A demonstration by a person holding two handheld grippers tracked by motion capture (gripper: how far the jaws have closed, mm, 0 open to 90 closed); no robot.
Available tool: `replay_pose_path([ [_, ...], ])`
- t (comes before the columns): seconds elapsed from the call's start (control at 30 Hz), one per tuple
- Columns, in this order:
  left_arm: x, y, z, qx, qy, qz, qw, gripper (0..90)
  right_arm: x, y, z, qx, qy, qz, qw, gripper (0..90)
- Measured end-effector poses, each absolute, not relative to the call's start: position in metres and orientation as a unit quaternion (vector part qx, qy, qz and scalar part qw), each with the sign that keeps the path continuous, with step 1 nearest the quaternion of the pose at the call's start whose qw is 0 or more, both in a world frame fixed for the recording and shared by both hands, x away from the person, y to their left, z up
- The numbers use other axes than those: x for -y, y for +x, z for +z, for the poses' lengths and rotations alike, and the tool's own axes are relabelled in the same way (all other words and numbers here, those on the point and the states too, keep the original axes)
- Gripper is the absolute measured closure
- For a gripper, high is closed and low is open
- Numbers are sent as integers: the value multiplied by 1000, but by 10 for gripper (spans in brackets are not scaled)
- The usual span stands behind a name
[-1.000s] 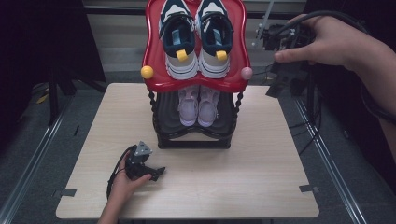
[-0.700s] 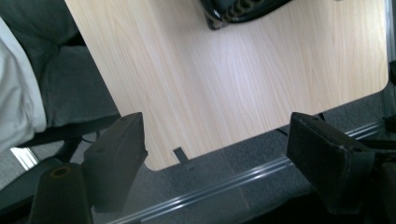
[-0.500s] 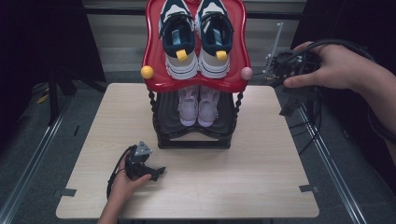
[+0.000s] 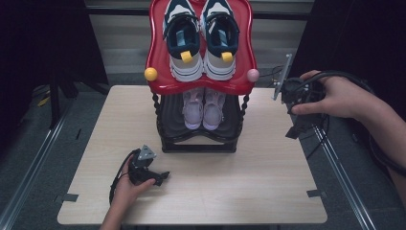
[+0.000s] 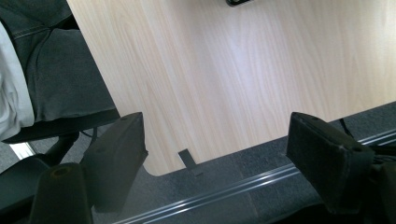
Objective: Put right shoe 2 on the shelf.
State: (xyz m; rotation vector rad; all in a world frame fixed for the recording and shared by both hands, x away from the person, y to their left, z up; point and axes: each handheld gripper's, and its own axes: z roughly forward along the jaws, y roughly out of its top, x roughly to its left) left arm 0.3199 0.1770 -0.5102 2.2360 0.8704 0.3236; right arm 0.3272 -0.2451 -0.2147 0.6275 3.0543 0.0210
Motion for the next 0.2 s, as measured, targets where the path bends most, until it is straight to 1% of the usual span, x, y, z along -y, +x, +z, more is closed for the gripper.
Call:
replay_pose_path([
  [0.2,-177,320,-510,-337,863,127,354,0,253,323,-228,-977,209,28,13,178],
])
